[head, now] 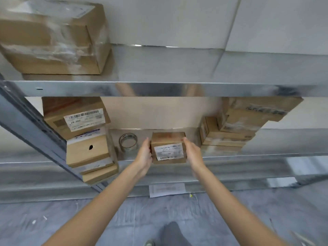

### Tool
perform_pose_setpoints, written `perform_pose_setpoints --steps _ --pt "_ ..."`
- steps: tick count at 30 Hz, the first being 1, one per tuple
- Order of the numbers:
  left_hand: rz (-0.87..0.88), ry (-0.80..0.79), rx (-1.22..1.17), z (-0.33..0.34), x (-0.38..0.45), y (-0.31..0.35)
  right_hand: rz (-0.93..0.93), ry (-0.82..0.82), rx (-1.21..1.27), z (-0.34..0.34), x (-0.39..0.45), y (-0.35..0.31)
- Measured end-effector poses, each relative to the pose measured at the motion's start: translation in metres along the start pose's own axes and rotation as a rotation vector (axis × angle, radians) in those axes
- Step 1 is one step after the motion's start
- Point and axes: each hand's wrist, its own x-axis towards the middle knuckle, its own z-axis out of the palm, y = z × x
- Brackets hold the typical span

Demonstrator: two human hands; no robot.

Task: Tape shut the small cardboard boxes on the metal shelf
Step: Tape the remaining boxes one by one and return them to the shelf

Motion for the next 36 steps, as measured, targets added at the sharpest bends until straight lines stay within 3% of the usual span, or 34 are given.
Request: perform_pose_setpoints --steps 11,19,23,27,29,32,36 --pt "0.103 0.216 0.052 0.007 0.059 -0.011 0.022 -0.150 0.109 0.004 0.076 0.013" --pt "0.078 0.123 0.055 -0.006 0.060 -0.009 0.144 -0.210 0.181 0.000 0.079 0.022" --pt "0.075 -0.006 0.026 -0.015 0.054 0.005 0.154 -0.260 0.414 -0.006 0.079 0.014" --pt "0.084 -0.063 -0.148 -0.027 0.050 0.015 0.076 -0.213 0.485 -0.014 0.083 0.009" --pt "0.059 0.023 -0.179 -0.023 0.052 0.008 0.068 -0.160 0.425 -0.009 0.082 0.016" --pt "0.006 0.143 -0.198 -0.019 0.056 -0.007 0.106 -0.118 0.370 0.003 0.077 0.029" --pt "-0.039 0.109 -0.113 -0.024 0.057 -0.020 0.156 -0.106 0.353 0.009 0.075 0.047"
